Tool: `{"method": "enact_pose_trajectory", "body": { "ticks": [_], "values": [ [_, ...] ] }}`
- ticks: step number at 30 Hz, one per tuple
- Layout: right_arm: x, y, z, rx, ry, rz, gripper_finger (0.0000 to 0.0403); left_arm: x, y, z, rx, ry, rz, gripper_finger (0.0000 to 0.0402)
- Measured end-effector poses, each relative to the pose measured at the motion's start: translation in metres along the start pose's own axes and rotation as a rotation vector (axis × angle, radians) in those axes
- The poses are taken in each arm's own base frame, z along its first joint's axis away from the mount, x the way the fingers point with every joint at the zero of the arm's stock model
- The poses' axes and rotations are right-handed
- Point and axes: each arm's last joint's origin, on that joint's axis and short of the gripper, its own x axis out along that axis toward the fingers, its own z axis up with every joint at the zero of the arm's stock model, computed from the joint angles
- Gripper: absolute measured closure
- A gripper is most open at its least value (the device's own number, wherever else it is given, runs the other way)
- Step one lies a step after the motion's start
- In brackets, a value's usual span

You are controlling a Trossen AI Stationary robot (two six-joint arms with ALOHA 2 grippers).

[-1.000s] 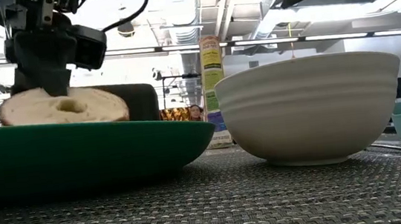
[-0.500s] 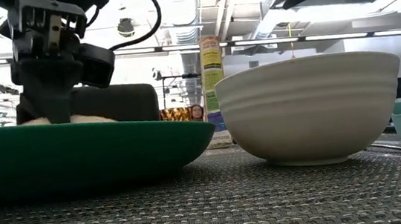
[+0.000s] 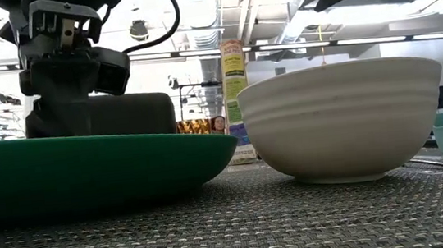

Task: Arrange a breakfast setting
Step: Put the bagel on the green plate, then return to Home Position

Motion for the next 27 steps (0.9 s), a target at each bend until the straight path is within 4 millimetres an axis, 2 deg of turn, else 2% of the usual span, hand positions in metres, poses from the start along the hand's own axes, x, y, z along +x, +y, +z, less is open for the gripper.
{"method": "enact_pose_trajectory", "body": {
  "ticks": [8,12,17,19,22,27],
  "values": [
    [0.0,0.0,0.0,0.002,0.003,0.013,0.0171,-0.001,0.001,0.0,-0.006,0.021,-0.013,0.0228],
    [-0.004,0.001,0.003,0.014,-0.022,0.056,0.0171,-0.003,-0.001,0.004,-0.042,0.082,-0.071,0.0225],
    [-0.019,-0.004,0.005,0.031,-0.077,0.092,0.0171,-0.013,-0.015,0.017,-0.038,0.114,-0.17,0.0224],
    [-0.03,-0.007,0.007,0.048,-0.121,0.116,0.0171,-0.023,-0.026,0.025,-0.022,0.092,-0.219,0.0224],
    [-0.049,-0.013,0.01,0.045,-0.211,0.165,0.0171,-0.047,-0.049,0.038,0.101,-0.005,-0.305,0.0224],
    [-0.083,-0.025,0.003,-0.046,-0.293,0.231,0.0171,-0.115,-0.092,0.052,0.4,-0.324,-0.391,0.0224]
  ]
}}
